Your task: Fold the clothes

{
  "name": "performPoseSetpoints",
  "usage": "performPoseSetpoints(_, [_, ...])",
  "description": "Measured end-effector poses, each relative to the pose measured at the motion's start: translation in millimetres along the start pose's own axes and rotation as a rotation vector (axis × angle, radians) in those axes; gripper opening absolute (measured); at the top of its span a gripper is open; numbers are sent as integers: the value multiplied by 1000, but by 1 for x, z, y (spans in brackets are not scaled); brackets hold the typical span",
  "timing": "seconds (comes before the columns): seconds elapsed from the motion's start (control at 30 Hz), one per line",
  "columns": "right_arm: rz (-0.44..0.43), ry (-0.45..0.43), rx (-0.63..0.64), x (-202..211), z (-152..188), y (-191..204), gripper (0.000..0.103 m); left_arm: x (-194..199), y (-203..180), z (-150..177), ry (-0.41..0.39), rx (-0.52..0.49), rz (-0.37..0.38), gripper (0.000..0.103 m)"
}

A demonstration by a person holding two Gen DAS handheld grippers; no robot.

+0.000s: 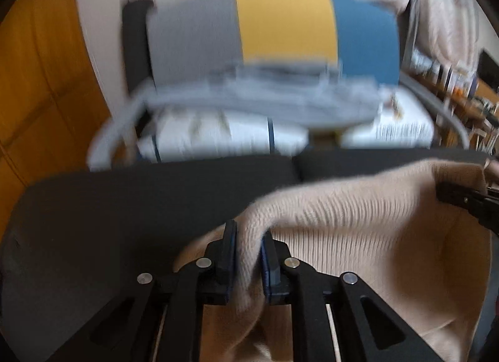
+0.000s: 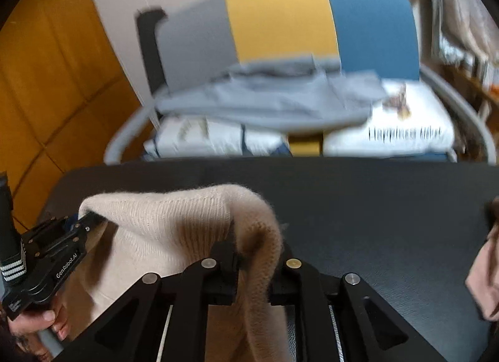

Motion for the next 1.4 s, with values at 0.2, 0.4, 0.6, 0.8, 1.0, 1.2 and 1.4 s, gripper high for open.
performPoseSetpoints(0.2, [19,47,-20,-16,22,-23,45,1,-11,20,16,-106,-14,15])
performPoseSetpoints(0.4, [-43,7,-96,47,41,-67,47,76,9,39,-57,-33,57,21])
performPoseSetpoints(0.6, [-185,132,-63,91,119,-70,47,135,18,123,-86,129,145,20])
performPoseSetpoints(0.8, [-271,238,-73,112,187,-54,47,167,19,204,-125,165,86,20])
performPoseSetpoints(1.0, [-297,298,-112,106,216,-32,47,162,30,240,-98,264,60,21])
performPoseSetpoints(1.2, [-251,147,-29,121,193,-15,9,146,24,237,-54,156,-26,22])
performPoseSetpoints(1.4, [-227,34,-63,160,141,-54,9,139,31,232,-38,149,-28,24])
Point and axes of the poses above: each gripper's, at about its wrist camera, not at the fingertips, and x roughly against the way its jaws point, y to its left, z to its underside, the point moved 6 cm from there along -x, roughly the way its jaws point, and after that the axes turned 13 degrees about z, right-handed, at the moved point
